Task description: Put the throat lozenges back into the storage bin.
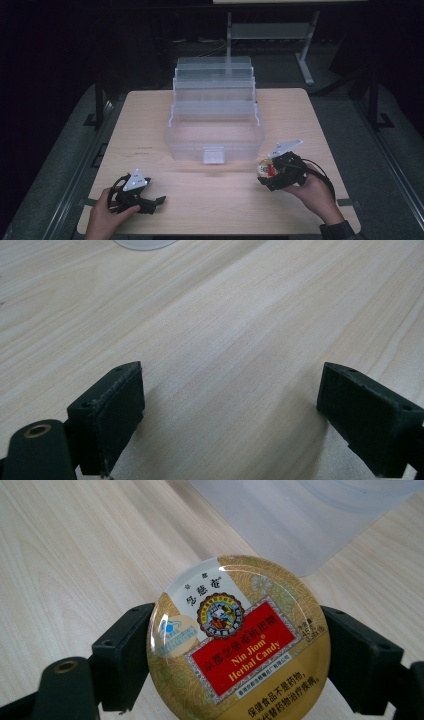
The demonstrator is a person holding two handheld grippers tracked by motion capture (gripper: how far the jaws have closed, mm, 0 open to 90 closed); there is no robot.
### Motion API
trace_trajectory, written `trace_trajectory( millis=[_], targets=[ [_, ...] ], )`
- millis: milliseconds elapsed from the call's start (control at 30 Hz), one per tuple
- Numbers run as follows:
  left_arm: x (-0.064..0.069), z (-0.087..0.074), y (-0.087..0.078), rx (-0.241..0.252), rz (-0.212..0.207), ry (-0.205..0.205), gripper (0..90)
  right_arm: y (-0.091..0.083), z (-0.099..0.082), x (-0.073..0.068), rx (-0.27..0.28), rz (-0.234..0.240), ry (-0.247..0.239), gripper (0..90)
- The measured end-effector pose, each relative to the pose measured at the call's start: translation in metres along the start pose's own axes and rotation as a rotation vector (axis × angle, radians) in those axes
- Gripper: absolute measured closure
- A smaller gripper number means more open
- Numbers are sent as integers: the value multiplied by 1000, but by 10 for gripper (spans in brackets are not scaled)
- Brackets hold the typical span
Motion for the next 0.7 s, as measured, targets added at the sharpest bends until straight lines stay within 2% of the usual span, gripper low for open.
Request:
trace_trajectory(
  millis=[500,700],
  targets=[
    [0,0,0,-1,0,1,109,-10,8,8,17,-17,19,196],
    [0,0,0,-2,1,4,109,-17,15,14,44,-22,28,196]
  ],
)
Point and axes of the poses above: each handheld gripper's, and its own axes: y roughly forward along the jaws, z roughly out of its top, x roughly to its right, the point moved 3 cm from there along y, roughly forward along the jaws, and after that the axes turned 4 degrees about -y, right-handed, at the moved point
